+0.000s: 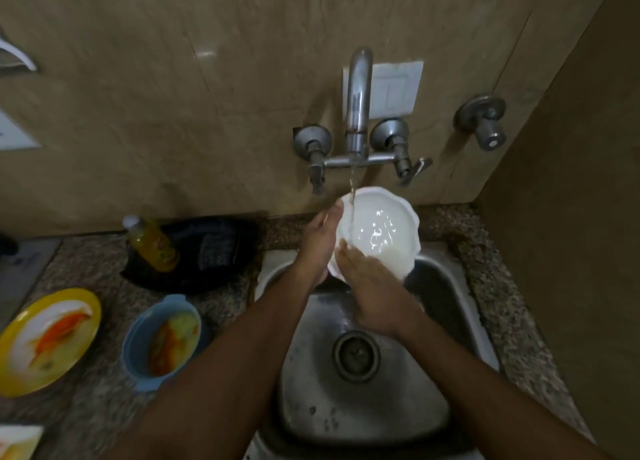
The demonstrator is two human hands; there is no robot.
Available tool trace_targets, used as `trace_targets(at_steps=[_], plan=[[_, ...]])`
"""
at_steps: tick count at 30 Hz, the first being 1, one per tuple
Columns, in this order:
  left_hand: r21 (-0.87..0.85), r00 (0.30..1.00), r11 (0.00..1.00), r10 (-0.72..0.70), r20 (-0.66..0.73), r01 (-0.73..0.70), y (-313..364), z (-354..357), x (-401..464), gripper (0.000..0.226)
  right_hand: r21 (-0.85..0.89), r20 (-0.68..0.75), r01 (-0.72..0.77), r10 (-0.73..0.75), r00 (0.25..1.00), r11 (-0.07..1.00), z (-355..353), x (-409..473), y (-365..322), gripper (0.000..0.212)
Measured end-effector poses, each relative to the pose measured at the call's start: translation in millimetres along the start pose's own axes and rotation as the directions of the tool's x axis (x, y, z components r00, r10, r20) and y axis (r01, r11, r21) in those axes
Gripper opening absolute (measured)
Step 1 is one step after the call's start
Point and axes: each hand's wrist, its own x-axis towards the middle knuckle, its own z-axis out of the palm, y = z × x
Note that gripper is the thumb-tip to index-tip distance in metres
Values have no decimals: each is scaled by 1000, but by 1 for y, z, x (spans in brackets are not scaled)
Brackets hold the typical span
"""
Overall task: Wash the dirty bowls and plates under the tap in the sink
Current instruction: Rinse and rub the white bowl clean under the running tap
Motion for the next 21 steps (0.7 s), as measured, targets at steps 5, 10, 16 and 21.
trace_targets(at_steps=[5, 10, 16, 21], plan=[[84, 1000, 996, 23, -11, -22, -5, -3, -1, 26, 15, 22, 67, -67, 997, 998, 9, -11, 6, 100], [127, 999, 991, 39, -3, -38, 0, 5, -2, 22, 172, -36, -32, 39, 999, 985, 20, -2, -15, 109], [214, 993, 971, 112, -25, -104, 0, 1, -6, 34, 16, -40, -13, 14, 999, 1000, 9, -8, 6, 96], [268, 991, 956, 129, -25, -118, 3, -5, -7, 31, 113, -45, 68, -64, 997, 991, 17, -13, -2, 93]])
